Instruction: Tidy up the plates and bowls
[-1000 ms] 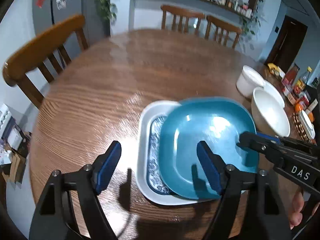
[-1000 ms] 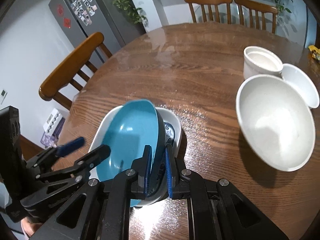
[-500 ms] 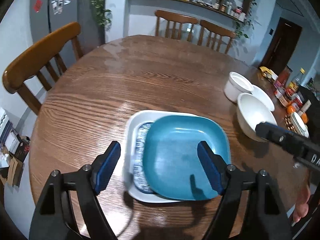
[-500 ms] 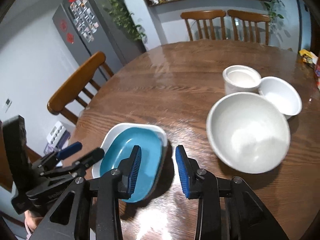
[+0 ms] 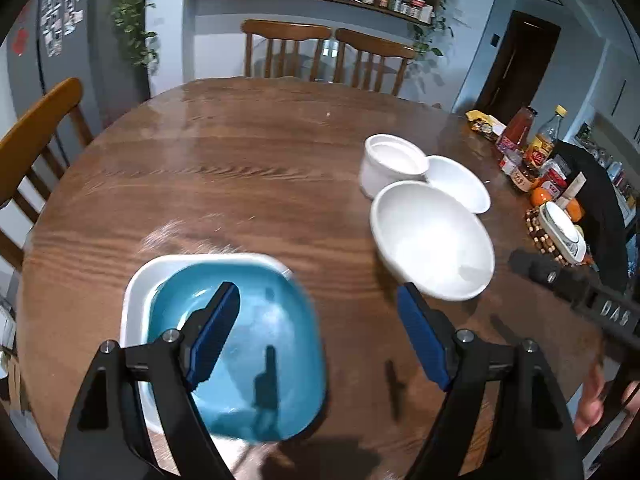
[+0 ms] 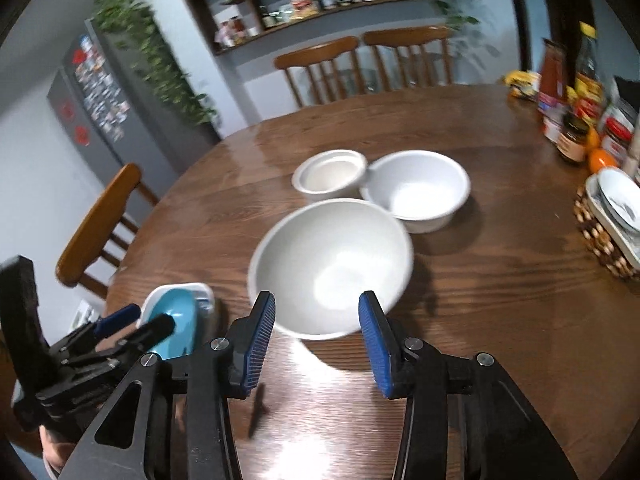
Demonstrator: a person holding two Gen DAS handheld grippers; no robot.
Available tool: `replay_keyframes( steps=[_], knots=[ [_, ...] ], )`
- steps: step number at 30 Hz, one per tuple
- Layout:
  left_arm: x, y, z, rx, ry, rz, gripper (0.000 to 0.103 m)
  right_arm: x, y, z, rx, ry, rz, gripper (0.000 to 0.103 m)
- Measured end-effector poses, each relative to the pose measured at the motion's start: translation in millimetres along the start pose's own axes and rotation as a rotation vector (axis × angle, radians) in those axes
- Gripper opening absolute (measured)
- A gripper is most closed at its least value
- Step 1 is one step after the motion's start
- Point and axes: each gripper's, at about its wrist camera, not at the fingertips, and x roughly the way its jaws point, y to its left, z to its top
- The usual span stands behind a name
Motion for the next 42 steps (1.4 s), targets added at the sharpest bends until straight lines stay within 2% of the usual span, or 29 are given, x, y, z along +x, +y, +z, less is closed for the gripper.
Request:
replay_keyframes(
  steps=[8,11,18,25,28,30,33,36,38,42],
  knots=[
    [36.3,-30.2,28.2,0.02,0.055,0.001,0.081,15.4,-42.4,8.7,0.086,0.028,-0.023,0.044],
    [56.2,-34.9,36.1,0.005,0.094,0.017,0.081,25.8,-53.2,13.3,0.103,0.064,0.004,0.045],
    [81.9,-44.9,38.3,0.002,0.151,0.036,0.081,47.4,-65.1,19.7,0.136,0.116,0.078,0.045],
    [92.9,-45.6,39.3,0.004,0.166,0.045,0.078,55.2,-58.9,24.3,0.1,0.127,0.085,0.045],
    [97.6,-48.0,37.9,0.016,0.179,0.042,0.064,60.2,-57.6,24.8,0.097,0.13,0.09,0.044],
    [100.1,-49.2,36.7,0.025,0.188,0.032,0.045,61.5,-57.2,25.2,0.092,0.127,0.092,0.036],
    [103.1,-50.1,34.4,0.034,0.202,0.014,0.023,61.7,-56.6,26.2,0.085,0.124,0.079,0.029],
    [103.3,-48.6,33.0,0.032,0.192,0.02,0.02,61.1,-55.0,25.6,0.063,0.12,0.049,0.021],
    [102.5,-48.0,32.0,0.033,0.186,0.022,0.017,61.4,-55.9,25.5,0.059,0.119,0.037,0.018],
    [98.8,-49.9,29.3,0.037,0.184,0.019,0.016,58.9,-57.4,23.7,0.062,0.113,0.031,0.016]
  ],
)
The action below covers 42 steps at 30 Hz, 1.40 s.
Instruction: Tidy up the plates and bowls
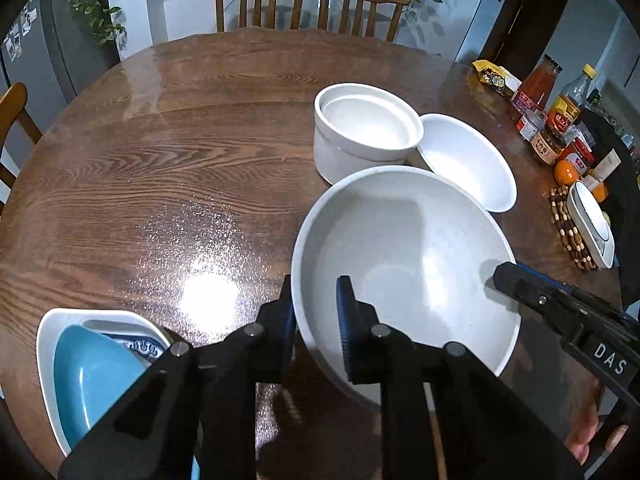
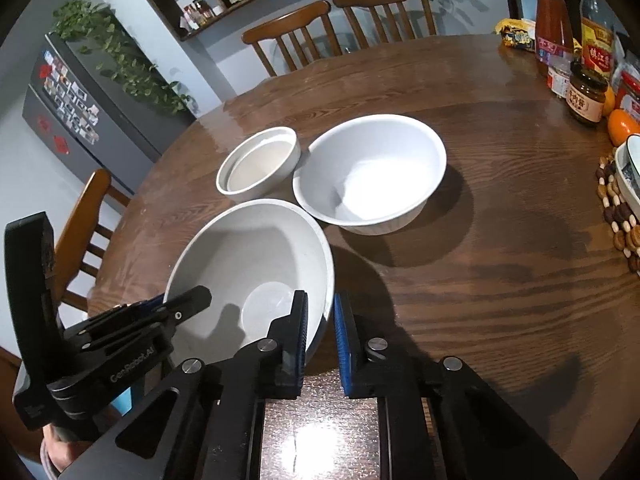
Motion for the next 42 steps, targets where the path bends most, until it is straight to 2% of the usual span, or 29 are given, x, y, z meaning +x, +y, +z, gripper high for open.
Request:
replay_keyframes(
  steps=[14,26,42],
  knots=[
    [-41.2,0.0,-31.3,0.036,-0.07,0.011,0.016,-30.2,19.6,-23.0,-0.062,-0.039,0.021,0.016],
    [-27.0,-3.9,-55.1,0.044,-0.034,0.021,0.016,-28.9,15.1,-43.5,-0.063,-0.01,0.012,0.016],
    [-25.9,-8.6,-59.1,0.056,-0.05,0.049,0.021,-29.3,15.2,-50.4,-0.057,-0.006,0.011,0.016]
  ],
)
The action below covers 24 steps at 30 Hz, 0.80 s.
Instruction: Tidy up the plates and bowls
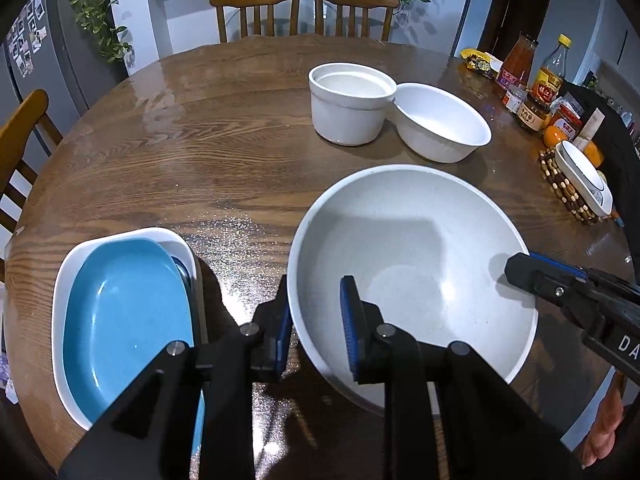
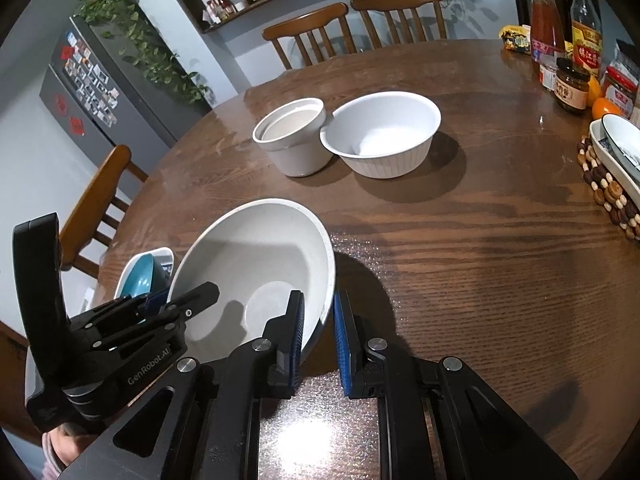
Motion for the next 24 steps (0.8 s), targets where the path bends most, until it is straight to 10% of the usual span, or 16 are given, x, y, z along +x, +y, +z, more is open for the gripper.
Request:
replay_keyframes(
  steps=[6,24],
  knots=[
    [-8.8,-4.5,-1.2,0.018,-0.042,0.021,0.063,-2.9,1.3,-0.1,0.001,-0.008,0.006,0.016],
    [-31.9,5.3,3.2,-0.007,-0.115,0.025,0.082,-33.2,-25.3,12.8,0.091,-0.104,-0.03,0.046]
  ],
)
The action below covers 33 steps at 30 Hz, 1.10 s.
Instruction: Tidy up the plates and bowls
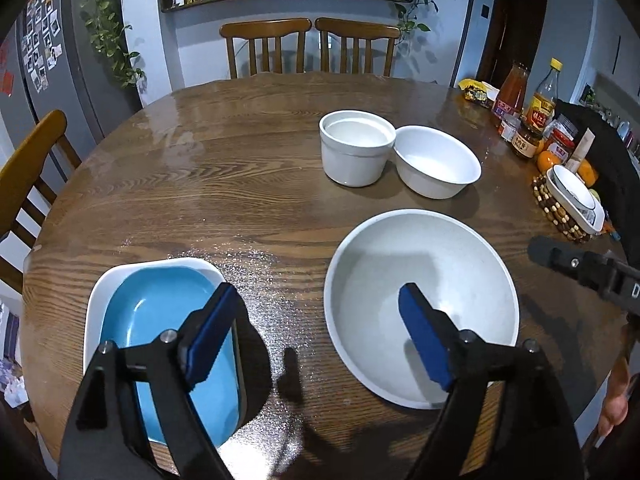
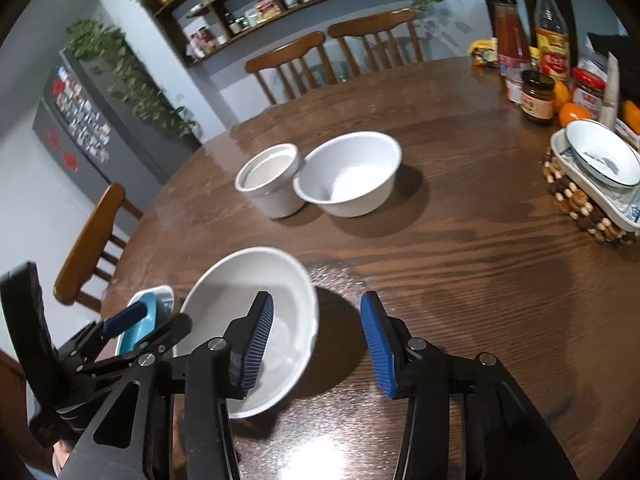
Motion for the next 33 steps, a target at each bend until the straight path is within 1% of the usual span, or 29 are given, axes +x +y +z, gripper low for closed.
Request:
replay_keyframes(
  steps=[4,9,12,13,16,19,22,26,27,29,31,33],
  knots=[
    [-1.1,4.2,7.2,-0.027,0.005,-0.023,0.082,-1.7,-7.8,5.6,0.023,-0.011,-0.016,0.046],
    [-5.1,-2.1,25.6,-0.03,0.007,-0.07,0.082,1.0,-14.6,17.3,0.039,-0.011,-0.017,0.046],
    [0.0,-8.5,40.4,-0.046,0.033,-0.108,0.082,5.3,-20.7,26.6,0.046,-0.007,-0.012,0.046],
    [3.8,-11.9,46.1,-0.054,0.05,-0.133,0.082,6.8,-21.5,28.0,0.047,-0.004,-0.01,0.046],
    [12.6,-22.4,57.8,-0.07,0.073,-0.157,0.082,14.7,-26.5,38.4,0.051,0.01,-0.011,0.046],
    [23.4,-33.1,71.1,-0.08,0.093,-0.168,0.082,25.6,-29.0,51.0,0.035,0.04,-0.017,0.046],
    [40.7,-44.1,85.7,-0.101,0.127,-0.166,0.082,34.7,-30.8,63.3,0.029,0.05,-0.013,0.046],
    [68.0,-55.5,102.2,-0.128,0.192,-0.164,0.08,50.3,-41.3,82.7,0.062,0.069,-0.011,0.047],
    [72.3,-56.7,104.6,-0.135,0.202,-0.161,0.078,55.5,-44.4,87.8,0.075,0.08,-0.013,0.047],
    [83.7,-61.0,110.8,-0.146,0.218,-0.138,0.076,64.9,-47.2,97.7,0.08,0.092,-0.021,0.047],
    [94.7,-64.9,115.1,-0.158,0.239,-0.137,0.073,74.0,-49.8,106.3,0.083,0.096,-0.026,0.047],
    [103.9,-67.3,118.0,-0.166,0.254,-0.135,0.061,82.0,-52.6,108.6,0.089,0.108,-0.026,0.047]
  ],
)
